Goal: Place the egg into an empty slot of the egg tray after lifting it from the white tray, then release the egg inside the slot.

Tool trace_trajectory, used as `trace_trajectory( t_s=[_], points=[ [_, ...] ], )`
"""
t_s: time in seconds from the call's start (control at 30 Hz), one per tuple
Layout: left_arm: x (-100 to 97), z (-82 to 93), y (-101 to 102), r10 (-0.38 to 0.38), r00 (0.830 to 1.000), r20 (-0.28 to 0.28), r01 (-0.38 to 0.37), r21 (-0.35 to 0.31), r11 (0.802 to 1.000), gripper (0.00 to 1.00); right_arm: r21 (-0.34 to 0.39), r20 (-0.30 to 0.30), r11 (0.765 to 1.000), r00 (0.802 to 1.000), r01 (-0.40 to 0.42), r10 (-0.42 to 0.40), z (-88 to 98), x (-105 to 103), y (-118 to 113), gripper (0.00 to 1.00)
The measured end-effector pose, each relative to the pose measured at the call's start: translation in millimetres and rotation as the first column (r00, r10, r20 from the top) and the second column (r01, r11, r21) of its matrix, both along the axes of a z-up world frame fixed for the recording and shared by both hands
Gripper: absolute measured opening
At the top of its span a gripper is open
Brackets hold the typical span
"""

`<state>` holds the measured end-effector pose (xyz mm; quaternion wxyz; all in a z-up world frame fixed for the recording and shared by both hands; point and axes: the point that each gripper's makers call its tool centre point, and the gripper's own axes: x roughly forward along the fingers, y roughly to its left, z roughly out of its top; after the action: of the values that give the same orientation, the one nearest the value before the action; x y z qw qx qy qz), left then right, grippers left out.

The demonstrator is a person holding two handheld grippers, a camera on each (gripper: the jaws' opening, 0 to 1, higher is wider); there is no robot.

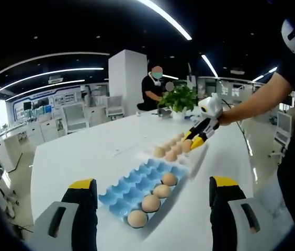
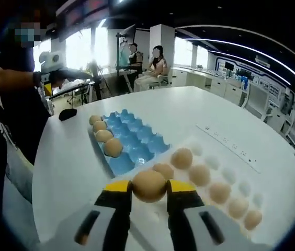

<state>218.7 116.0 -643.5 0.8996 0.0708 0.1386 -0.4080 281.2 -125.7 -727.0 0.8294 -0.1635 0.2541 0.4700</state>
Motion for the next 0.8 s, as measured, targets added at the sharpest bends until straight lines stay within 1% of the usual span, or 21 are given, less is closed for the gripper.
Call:
trace_trajectory(
  t_s=[0.1,0.3,0.53,0.8],
  points=[
    [-1.9,-0.3,3.7,0.003,1.0,0.0,-0.003,0.0,1.0,0.91,0.006,-0.002,1.0,1.0,-0.024,0.024,-1.1,-2.3,16.7,0.27],
    [-5.8,-1.9,9.1,0.008,1.0,-0.003,-0.008,0.0,1.0,0.91,0.007,-0.004,0.998,0.998,-0.057,0.057,-6.0,-5.9,40.4,0.27],
    [-9.3,-2.4,15.4,0.011,1.0,-0.005,-0.011,-0.001,1.0,0.91,0.008,-0.01,0.997,0.997,-0.073,0.073,-12.5,-8.1,57.3,0.27],
    [-12.1,-4.4,25.3,0.018,1.0,-0.012,-0.017,0.006,1.0,0.91,0.003,-0.022,0.997,0.997,-0.078,0.078,-26.2,-8.4,72.0,0.27]
  ],
)
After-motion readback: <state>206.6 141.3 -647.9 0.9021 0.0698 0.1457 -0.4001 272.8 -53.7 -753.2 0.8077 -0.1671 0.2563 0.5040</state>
